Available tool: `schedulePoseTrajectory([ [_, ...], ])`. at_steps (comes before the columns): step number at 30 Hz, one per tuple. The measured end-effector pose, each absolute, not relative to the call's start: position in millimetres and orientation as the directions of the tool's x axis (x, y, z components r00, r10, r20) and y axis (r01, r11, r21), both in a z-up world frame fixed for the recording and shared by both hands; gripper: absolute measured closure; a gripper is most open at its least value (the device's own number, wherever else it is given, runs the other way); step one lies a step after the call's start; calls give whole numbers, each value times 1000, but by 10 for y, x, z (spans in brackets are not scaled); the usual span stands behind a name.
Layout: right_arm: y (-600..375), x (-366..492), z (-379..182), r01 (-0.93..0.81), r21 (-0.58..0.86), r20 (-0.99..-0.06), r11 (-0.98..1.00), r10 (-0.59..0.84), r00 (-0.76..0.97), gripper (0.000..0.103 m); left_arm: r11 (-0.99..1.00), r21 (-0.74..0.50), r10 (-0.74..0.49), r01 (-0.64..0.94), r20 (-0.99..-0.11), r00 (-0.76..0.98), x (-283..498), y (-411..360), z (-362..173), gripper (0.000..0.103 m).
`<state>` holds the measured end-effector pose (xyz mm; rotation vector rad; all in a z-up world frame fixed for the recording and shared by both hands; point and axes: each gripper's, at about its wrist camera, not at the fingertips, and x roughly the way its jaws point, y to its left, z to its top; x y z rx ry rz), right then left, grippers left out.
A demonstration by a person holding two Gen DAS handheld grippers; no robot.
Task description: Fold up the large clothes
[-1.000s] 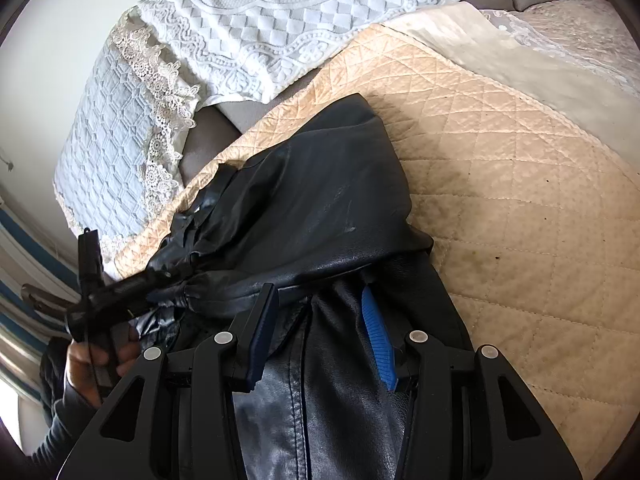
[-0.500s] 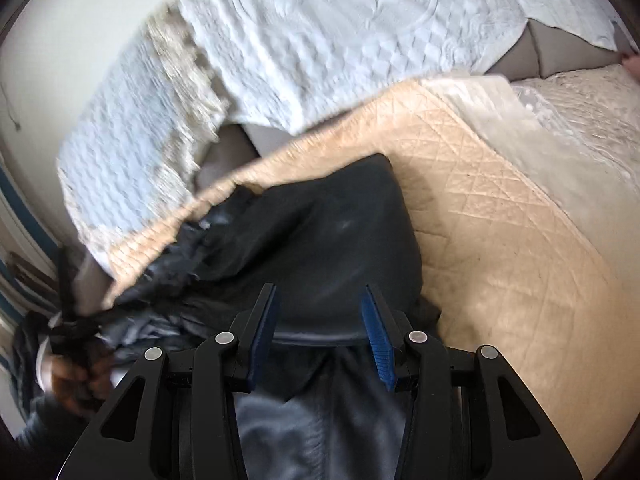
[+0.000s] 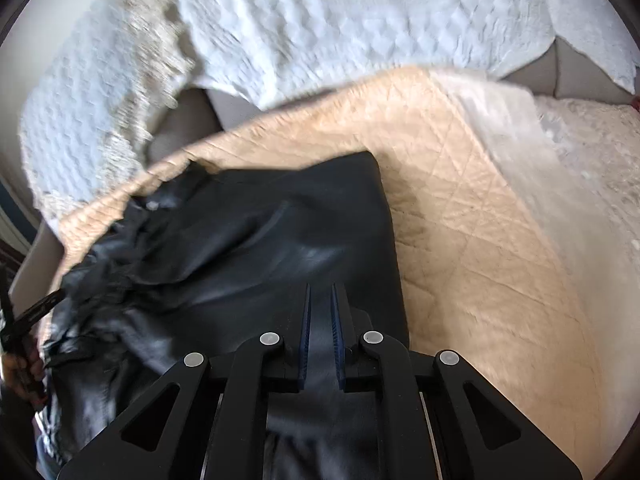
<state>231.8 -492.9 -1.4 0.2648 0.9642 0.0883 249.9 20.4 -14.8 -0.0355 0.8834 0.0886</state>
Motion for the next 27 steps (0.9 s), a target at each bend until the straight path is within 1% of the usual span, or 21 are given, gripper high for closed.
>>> schedulePoseTrajectory([
  [2,-4935,2478,-261,64,233,-848,970,170,502,93,992,-3,73,-129,-813,577,2574,360,-373,56],
  [4,-4915,2490,-280,63,220,-847,973,159,507,93,994,-12,52,-109,-822,568,2591,392,-484,55],
  [6,-4868,2405,-133,56,198,-844,979,141,517,93,996,1,53,-90,-817,575,2537,367,-389,55],
  [7,-4836,2318,-32,38,202,-828,979,150,541,92,997,-2,42,-73,-809,587,2480,356,-305,55],
  [9,-4757,2096,120,-12,198,-805,980,169,569,90,999,-4,30,-53,-774,633,2291,383,-135,54],
  [11,-4718,1968,104,-20,169,-813,985,151,562,89,998,16,48,-56,-757,652,2099,425,-58,46],
  [12,-4712,1911,43,-22,161,-826,987,147,545,89,998,12,50,-63,-754,655,2013,461,-66,45],
  [14,-4737,1925,-143,-10,158,-859,987,142,492,89,998,-1,43,-69,-772,635,1923,540,-181,43],
  [16,-4759,1958,-257,-1,178,-871,984,158,464,89,995,-3,53,-96,-817,574,1932,596,-399,43],
  [18,-4743,1940,-189,8,169,-871,986,146,470,89,996,-14,42,-92,-813,581,1927,594,-456,42],
  [20,-4689,1866,-42,5,154,-861,988,132,492,89,995,-11,51,-102,-811,583,1897,574,-366,43],
  [23,-4524,1683,175,-44,149,-830,988,149,538,89,996,-51,9,-79,-788,616,1689,530,-182,43],
  [27,-4388,1637,213,-73,141,-822,987,158,548,89,999,3,36,-52,-763,645,1508,468,-87,43],
])
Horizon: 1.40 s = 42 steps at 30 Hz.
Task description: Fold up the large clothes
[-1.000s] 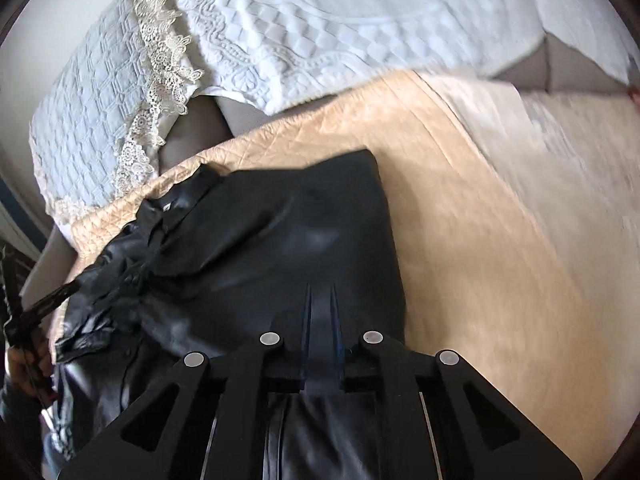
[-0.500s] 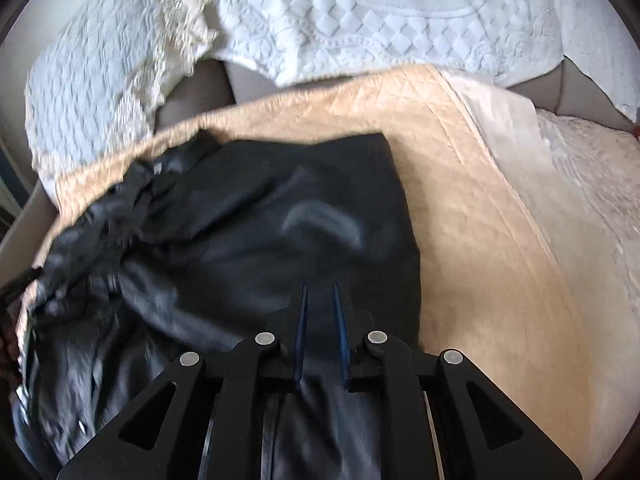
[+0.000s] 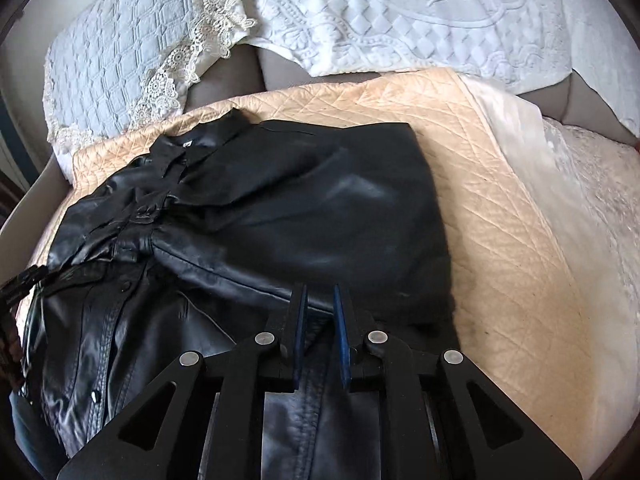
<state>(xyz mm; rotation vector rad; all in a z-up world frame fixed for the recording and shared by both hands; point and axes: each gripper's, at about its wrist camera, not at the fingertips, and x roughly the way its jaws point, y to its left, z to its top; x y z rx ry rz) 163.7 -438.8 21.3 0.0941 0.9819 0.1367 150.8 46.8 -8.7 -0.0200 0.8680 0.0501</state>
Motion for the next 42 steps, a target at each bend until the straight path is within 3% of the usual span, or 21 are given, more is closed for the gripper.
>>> schedulePoseTrajectory([
  [11,-4060,1962,-232,-113,146,-870,983,182,459,89,993,-51,20,-110,-826,563,1801,621,-386,39],
  [18,-4109,1789,-30,-111,141,-863,984,177,474,87,996,-27,28,-88,-822,568,1771,521,-323,34],
  [22,-4166,1333,295,-113,178,-826,978,210,523,63,997,-53,-2,-63,-783,622,1412,476,-25,34],
  [33,-3943,19,609,-125,239,-770,963,266,580,61,994,-108,-81,0,-746,661,198,155,308,34],
  [42,-3836,-263,644,-137,241,-762,961,274,586,62,994,-106,-89,14,-744,662,-102,89,376,34],
])
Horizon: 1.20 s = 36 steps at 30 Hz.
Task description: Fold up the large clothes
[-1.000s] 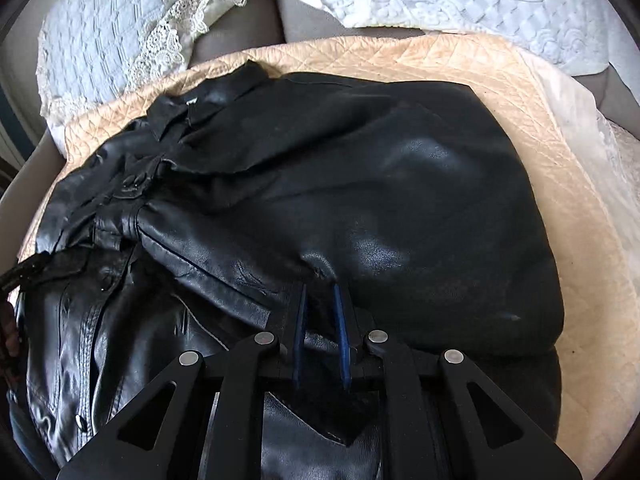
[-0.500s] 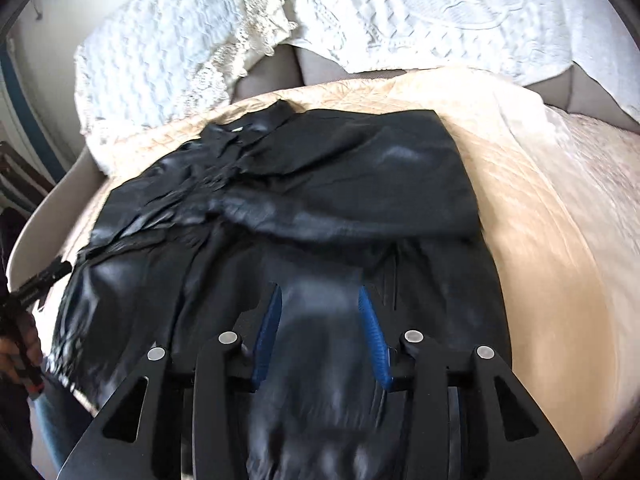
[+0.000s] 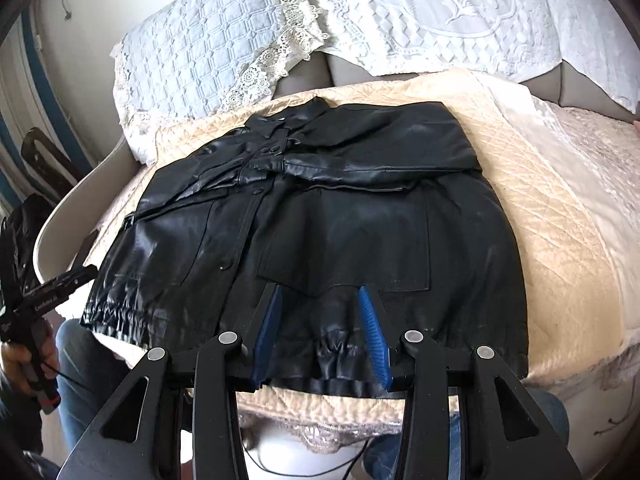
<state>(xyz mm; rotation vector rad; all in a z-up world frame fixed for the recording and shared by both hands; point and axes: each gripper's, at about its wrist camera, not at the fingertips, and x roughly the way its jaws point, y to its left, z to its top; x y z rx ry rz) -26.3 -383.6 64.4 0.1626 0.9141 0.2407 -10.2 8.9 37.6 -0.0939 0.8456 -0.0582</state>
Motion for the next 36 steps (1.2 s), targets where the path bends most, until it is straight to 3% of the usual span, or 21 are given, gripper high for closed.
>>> schedulePoseTrajectory([
  [3,-3850,-289,635,-125,251,-762,960,275,586,61,994,-111,-84,2,-741,666,-146,124,385,34],
  [7,-3894,-307,611,-105,253,-764,962,265,588,52,995,-99,-69,-9,-747,662,-189,159,358,34],
  [21,-4778,-42,333,79,256,-801,964,166,575,46,990,-29,57,-135,-804,592,44,719,31,32],
  [25,-5085,50,181,142,271,-821,952,151,551,46,983,-63,43,-170,-829,557,113,878,-110,32],
  [31,-5201,66,38,163,374,-827,913,249,503,45,984,-88,14,-158,-833,553,81,849,-187,31],
  [36,-5037,-115,20,102,479,-795,872,381,472,44,976,-190,-98,-107,-822,561,-85,791,-157,31],
])
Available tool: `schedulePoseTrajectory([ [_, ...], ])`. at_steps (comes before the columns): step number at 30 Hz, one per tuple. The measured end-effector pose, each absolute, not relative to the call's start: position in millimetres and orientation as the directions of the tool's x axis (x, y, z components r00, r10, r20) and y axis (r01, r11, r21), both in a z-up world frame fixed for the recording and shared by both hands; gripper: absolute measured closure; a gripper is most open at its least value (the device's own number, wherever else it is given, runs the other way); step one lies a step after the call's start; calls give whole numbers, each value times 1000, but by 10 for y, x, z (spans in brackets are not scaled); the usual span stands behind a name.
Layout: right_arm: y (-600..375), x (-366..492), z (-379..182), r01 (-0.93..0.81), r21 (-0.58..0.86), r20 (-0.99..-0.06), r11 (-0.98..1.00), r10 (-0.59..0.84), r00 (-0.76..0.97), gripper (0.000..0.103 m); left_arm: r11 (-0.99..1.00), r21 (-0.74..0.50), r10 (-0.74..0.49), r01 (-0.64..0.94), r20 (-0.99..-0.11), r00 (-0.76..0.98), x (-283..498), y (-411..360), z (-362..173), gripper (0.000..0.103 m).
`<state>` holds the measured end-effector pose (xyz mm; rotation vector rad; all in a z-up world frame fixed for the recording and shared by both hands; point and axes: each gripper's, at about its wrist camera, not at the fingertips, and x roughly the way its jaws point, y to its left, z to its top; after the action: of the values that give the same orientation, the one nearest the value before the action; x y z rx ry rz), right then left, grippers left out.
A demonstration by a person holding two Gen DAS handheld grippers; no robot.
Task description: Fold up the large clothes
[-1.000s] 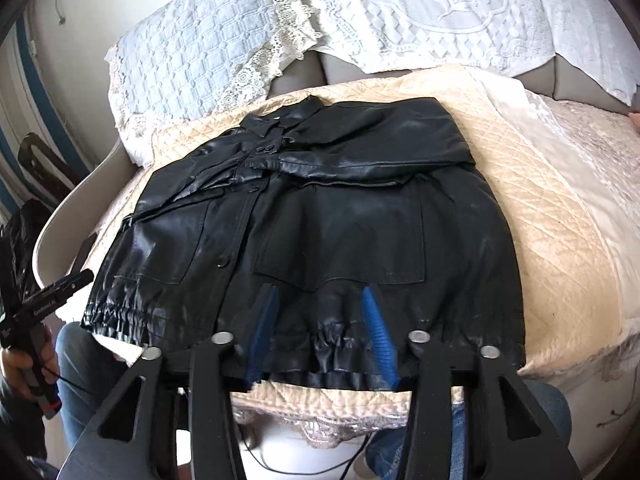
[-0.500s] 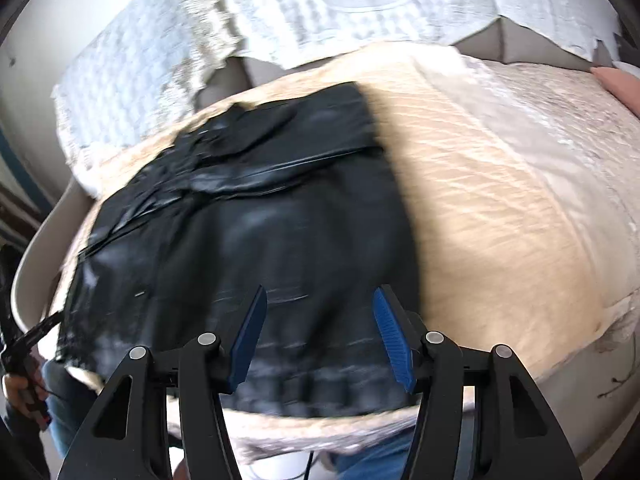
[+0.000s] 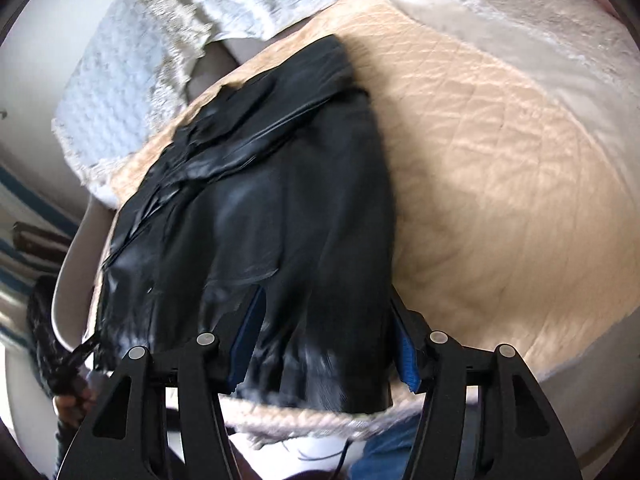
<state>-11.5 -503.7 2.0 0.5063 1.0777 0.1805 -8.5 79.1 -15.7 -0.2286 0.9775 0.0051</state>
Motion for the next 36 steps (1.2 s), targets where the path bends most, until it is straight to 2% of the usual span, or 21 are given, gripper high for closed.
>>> schedulePoseTrajectory([
  [3,-4966,-133,2,80,551,-766,831,465,445,44,964,-239,-137,-112,-815,564,-144,802,-159,31],
  [6,-4913,-89,-23,77,540,-773,838,458,440,44,958,-262,-151,-117,-809,568,-145,837,-160,31],
  [8,-4932,-63,-31,103,554,-767,826,458,449,46,957,-253,-128,-145,-811,571,-119,881,-162,45],
  [9,-4940,-52,-24,114,556,-767,824,455,454,48,954,-256,-124,-156,-810,573,-119,904,-161,46],
  [11,-4922,-51,-1,116,552,-769,826,450,455,62,950,-263,-123,-167,-808,576,-142,954,-156,61],
  [15,-4887,-60,-34,120,523,-794,844,431,428,77,943,-282,-135,-178,-811,569,-212,1034,-167,70],
  [16,-4886,-58,-41,123,518,-798,847,426,426,78,941,-282,-131,-186,-813,568,-213,1038,-164,72],
  [22,-4901,-24,-70,141,506,-811,851,414,414,83,929,-290,-116,-232,-819,562,-222,1033,-204,70],
  [27,-4875,-19,-75,146,483,-825,863,392,407,85,958,-177,-35,-226,-854,519,-139,860,-196,67],
  [33,-4876,-6,-65,150,468,-832,871,377,407,94,969,-120,2,-216,-871,492,-32,774,-189,68],
  [34,-4877,-8,-44,144,476,-826,867,386,410,96,972,-113,3,-207,-871,492,-18,773,-178,79],
  [35,-4879,-11,-13,138,487,-819,863,396,415,96,974,-115,-3,-196,-869,495,-6,783,-158,96],
  [36,-4887,-26,44,128,499,-807,857,407,427,97,973,-136,-26,-186,-867,498,-3,813,-120,96],
])
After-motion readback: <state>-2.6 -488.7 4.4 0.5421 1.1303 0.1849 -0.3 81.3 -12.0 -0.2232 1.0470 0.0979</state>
